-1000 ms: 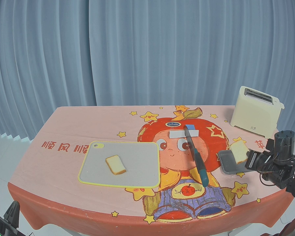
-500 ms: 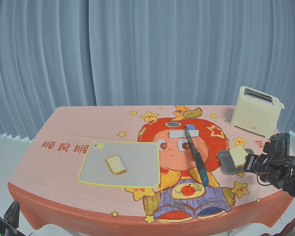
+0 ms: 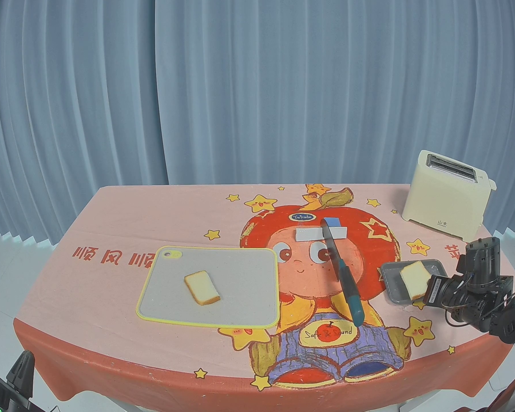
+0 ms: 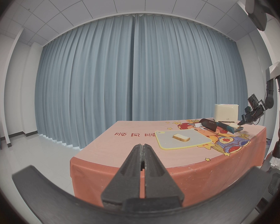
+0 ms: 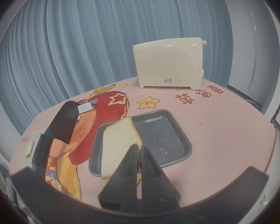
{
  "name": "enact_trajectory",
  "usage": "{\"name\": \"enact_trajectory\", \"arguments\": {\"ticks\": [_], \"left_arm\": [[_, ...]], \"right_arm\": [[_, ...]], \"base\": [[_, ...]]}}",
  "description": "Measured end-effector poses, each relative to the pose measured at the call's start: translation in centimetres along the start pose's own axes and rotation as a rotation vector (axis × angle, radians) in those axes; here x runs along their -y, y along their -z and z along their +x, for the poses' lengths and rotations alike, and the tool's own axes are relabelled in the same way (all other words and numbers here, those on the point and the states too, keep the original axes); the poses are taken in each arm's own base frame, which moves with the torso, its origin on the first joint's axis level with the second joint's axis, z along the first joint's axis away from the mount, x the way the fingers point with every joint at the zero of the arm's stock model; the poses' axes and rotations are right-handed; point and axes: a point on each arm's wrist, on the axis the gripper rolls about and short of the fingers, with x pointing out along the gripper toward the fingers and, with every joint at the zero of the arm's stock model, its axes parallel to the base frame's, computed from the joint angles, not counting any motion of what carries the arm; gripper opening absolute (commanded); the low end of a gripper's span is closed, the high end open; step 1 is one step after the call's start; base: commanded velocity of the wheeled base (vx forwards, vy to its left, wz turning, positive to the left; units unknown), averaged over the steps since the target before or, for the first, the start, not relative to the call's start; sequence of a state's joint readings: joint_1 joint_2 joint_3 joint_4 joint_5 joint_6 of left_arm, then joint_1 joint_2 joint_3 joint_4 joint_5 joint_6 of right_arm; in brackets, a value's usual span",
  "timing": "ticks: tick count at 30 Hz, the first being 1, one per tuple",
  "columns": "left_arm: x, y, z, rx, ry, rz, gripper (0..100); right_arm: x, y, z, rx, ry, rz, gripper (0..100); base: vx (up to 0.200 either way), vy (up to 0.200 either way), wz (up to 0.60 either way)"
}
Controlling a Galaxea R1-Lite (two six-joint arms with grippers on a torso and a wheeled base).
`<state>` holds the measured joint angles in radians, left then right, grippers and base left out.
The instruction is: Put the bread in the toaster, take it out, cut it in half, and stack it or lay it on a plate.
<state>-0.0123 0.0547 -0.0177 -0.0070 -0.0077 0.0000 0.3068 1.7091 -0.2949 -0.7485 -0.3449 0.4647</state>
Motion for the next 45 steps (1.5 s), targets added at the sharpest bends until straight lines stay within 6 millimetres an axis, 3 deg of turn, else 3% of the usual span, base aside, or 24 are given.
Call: {"name": "enact_trajectory", "arguments": {"ticks": [43, 44, 45], "left_arm": [[0.0, 0.0, 0.0, 0.000, 0.000, 0.000, 0], [0.0, 0.0, 0.0, 0.000, 0.000, 0.000, 0], [0.0, 0.0, 0.0, 0.000, 0.000, 0.000, 0]], "right_arm": [[0.7, -0.3, 2.2, -0.025, 0.063, 0.016, 0], [0.7, -0.3, 2.2, -0.024, 0.063, 0.017, 100], [0.7, -0.3, 2.2, -0.024, 0.063, 0.017, 100]], "base": [[0.000, 0.000, 0.00], [0.000, 0.000, 0.00], [0.000, 0.000, 0.00]]}}
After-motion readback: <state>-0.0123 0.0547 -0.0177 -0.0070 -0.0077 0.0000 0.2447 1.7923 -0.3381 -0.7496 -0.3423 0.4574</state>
